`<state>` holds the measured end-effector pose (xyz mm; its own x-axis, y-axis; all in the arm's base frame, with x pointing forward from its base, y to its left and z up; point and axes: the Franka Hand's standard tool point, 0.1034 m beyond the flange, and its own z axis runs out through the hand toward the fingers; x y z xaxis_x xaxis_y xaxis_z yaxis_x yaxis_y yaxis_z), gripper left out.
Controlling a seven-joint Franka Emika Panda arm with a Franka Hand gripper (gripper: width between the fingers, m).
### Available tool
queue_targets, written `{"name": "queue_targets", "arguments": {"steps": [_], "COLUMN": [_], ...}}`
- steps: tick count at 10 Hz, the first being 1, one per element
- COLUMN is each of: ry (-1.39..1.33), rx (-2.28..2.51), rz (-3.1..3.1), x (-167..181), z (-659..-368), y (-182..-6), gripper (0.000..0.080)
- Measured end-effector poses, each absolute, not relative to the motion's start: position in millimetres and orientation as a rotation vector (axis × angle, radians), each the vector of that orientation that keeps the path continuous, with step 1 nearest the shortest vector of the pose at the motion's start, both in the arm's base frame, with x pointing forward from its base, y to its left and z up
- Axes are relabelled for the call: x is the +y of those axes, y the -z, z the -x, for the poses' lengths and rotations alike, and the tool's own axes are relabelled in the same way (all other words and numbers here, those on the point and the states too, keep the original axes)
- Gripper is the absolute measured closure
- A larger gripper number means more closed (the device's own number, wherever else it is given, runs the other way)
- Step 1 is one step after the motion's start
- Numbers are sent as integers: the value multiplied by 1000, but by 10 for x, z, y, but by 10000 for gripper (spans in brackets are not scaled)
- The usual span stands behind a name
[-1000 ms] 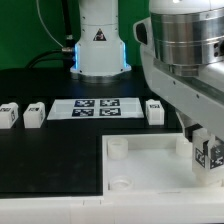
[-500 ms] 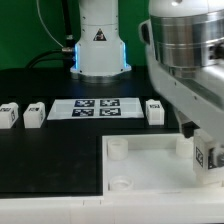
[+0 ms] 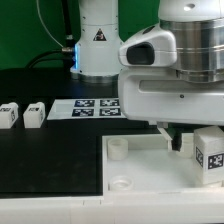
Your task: Assemble one leg
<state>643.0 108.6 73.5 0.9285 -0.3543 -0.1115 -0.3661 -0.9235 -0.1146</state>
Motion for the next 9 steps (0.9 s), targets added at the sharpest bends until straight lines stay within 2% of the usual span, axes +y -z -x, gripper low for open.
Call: {"name": "queue_targets", "arguments": {"steps": [2, 4, 6, 7, 8, 9], "ry": [-76, -77, -83, -98, -107, -111], "rx": [30, 27, 121, 330, 459, 565], "rz": [3013, 3009, 3008, 2987, 2974, 2958], "x": [1053, 1058, 1061, 1079, 1073, 1074], "z": [-6480, -6477, -6476, -6475, -6473, -6472], "y": [-772, -768, -768, -769, -766, -762], "gripper": [150, 150, 407, 407, 509, 509]}}
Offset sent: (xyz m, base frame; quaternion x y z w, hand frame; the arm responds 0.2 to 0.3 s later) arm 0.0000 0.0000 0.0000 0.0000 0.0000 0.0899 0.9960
